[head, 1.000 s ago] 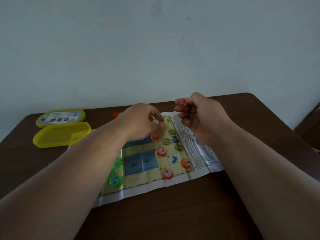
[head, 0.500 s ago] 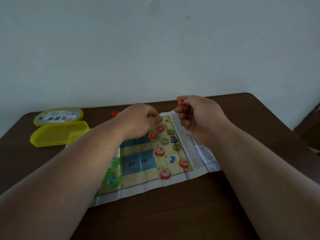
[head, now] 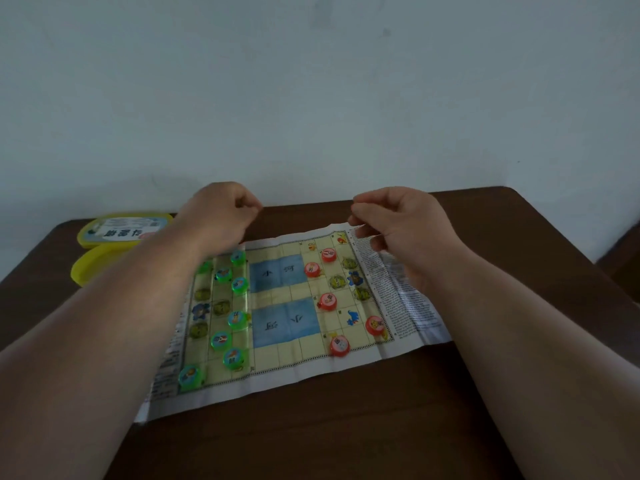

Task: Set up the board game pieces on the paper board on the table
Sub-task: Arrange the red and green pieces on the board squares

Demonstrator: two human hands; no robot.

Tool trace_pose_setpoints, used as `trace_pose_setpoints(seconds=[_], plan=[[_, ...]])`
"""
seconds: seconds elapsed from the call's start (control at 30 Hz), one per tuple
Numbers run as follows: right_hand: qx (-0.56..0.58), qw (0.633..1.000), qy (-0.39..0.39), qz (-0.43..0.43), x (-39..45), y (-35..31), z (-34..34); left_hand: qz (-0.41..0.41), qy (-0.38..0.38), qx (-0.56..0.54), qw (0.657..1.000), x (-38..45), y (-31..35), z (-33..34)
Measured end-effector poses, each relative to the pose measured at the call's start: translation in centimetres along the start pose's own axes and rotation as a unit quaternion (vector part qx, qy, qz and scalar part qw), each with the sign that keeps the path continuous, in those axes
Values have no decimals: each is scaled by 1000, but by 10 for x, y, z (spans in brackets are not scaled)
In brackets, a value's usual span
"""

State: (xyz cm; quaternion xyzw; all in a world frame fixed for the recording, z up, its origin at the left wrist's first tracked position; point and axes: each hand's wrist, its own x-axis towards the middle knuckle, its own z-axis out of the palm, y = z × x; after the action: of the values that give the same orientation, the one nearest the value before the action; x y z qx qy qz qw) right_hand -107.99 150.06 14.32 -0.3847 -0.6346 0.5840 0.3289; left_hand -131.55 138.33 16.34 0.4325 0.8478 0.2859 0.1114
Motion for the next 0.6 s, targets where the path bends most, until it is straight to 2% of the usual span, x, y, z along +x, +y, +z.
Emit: trace_pose_setpoints(seconds=[0.07, 0.13, 0.23, 0.4, 0.6], plan=[[-186, 980, 15, -70, 0, 4, -1, -20, 17, 28, 999, 5, -12, -2], [-290, 950, 5, -117, 1, 8, 3, -39, 34, 45, 998, 9, -21, -4], [-338, 930, -14, -145, 5, 12, 8, -57, 38, 58, 996, 9, -29, -7], [-424, 897, -38, -117, 19, 25, 10, -51, 21, 66, 996, 7, -32, -8], [-457, 877, -36, -142, 22, 28, 11, -69, 23, 98, 993, -1, -23, -7]])
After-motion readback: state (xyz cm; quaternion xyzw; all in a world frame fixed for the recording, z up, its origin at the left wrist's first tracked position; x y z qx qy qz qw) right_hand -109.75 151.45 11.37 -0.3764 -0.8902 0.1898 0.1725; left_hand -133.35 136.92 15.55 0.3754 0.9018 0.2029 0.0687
